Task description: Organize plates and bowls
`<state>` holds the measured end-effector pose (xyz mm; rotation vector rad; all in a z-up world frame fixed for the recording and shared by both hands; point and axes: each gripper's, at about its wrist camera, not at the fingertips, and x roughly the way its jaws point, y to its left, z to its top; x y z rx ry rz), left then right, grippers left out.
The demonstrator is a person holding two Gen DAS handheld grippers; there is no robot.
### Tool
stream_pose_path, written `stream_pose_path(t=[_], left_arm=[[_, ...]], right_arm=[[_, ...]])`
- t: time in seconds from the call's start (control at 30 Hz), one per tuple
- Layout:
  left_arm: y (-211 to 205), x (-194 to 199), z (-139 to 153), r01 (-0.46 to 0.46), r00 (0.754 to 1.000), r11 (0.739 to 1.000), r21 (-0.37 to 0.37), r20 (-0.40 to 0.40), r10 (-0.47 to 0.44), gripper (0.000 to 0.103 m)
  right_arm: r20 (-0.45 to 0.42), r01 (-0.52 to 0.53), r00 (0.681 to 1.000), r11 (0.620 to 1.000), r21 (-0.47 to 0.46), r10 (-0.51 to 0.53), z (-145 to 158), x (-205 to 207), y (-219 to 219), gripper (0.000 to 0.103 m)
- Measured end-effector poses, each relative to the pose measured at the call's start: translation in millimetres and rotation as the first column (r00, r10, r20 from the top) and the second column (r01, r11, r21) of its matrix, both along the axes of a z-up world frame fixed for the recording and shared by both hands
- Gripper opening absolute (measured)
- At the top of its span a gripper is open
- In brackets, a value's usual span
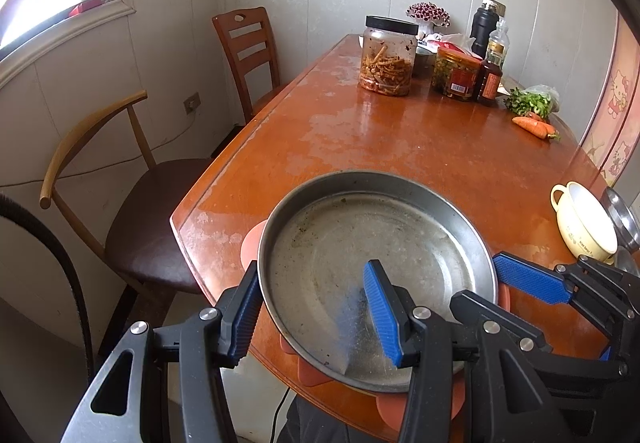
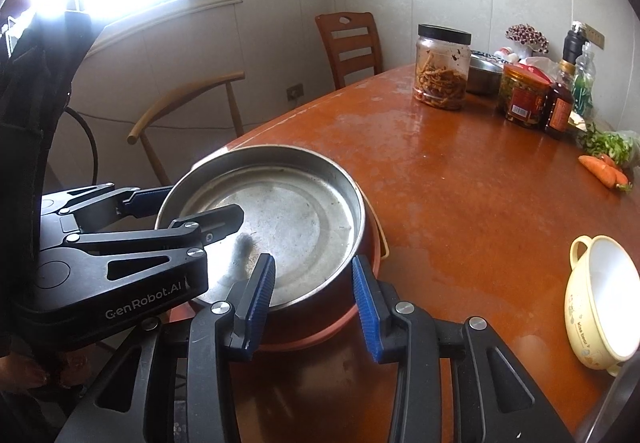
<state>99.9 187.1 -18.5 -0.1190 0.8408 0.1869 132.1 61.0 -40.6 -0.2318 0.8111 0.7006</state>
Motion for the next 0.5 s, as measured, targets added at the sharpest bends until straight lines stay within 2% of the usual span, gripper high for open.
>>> stream_pose_path(t=[0.13, 0.3, 0.37, 0.5], left_arm=[[3.3, 0.5, 0.8, -0.005, 1.000, 1.000, -0.025, 0.004, 0.005, 0.050], [1.8, -0.7, 4.5, -0.009, 1.000, 1.000, -0.018, 0.008, 0.009, 0.051], [0.3, -1.5, 6.4, -0.016, 1.000, 1.000, -0.019, 0.012, 0.016, 0.051], [-0.5, -0.1, 4.8, -0.025, 1.000, 0.999, -0.027, -0.009, 0.024, 0.052]], right_arm=[[0.012, 0.000, 1.000, 1.000, 0.003, -0.001, 2.4, -1.1, -0.8, 0.041], [0.022, -0.017, 1.000, 1.000, 0.017, 0.017, 6.6, -6.0, -2.4, 0.042], [0.022, -0.020, 1.000, 1.000, 0.022, 0.019, 7.8, -9.5, -5.5, 0.046], [0.036, -0.010, 0.999, 1.000, 0.024, 0.009, 11.9, -13.1, -12.2, 0.047]])
